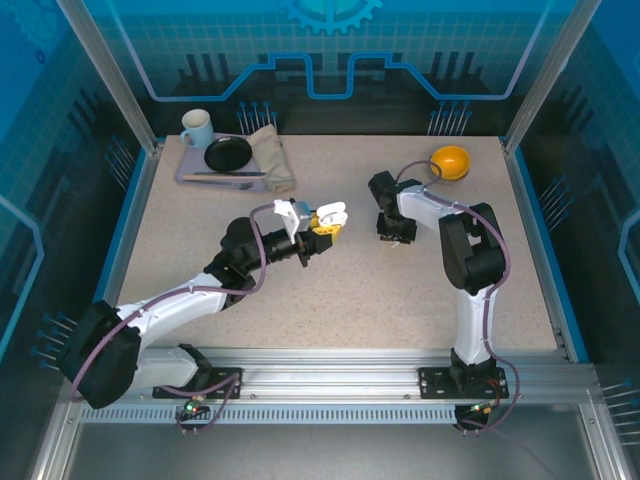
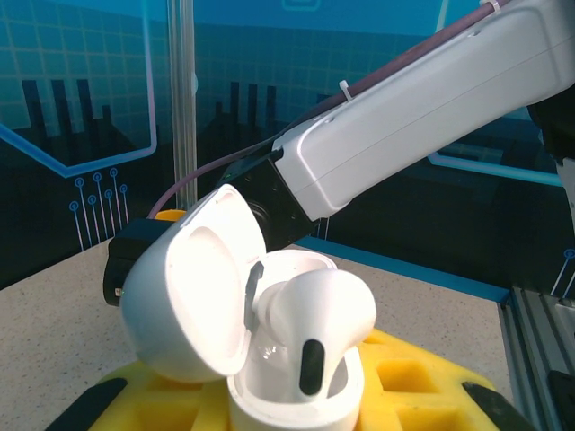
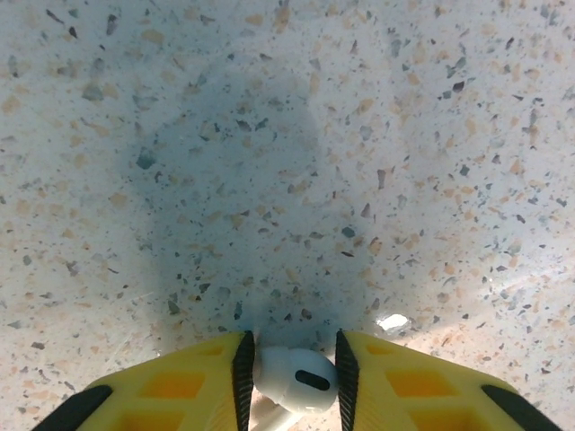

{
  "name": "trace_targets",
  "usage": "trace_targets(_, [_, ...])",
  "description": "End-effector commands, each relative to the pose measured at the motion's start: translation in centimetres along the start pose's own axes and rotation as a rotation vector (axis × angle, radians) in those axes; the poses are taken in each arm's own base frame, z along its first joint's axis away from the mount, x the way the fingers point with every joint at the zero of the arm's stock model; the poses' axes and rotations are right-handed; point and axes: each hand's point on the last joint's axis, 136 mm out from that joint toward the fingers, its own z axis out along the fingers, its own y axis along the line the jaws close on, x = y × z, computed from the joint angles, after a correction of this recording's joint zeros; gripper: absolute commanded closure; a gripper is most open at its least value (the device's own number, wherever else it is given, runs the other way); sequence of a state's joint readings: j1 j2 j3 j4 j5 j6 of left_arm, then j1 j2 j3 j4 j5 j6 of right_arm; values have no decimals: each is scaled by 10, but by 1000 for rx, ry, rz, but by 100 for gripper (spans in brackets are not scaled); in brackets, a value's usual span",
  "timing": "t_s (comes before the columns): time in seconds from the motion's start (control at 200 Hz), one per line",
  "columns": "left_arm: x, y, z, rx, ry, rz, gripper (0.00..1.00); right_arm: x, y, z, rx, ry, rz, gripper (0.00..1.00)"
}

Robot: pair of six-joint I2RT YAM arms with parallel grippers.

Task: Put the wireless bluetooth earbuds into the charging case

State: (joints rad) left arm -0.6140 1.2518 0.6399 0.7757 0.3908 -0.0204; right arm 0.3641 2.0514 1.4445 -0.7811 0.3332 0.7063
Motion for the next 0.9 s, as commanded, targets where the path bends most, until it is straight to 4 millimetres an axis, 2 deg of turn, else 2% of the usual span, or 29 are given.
trace_targets(0.0, [-17,-1,3,22,-50,32,100,5,-8,-1,-1,21,29,65])
trace_targets(0.435, [-18,-1,3,23,-54,27,100,26,-20,7,60,99,185,65])
trace_targets(0.895, [-20,-2,2,21,-57,26,100,20,-21,-2,26,53,155,73])
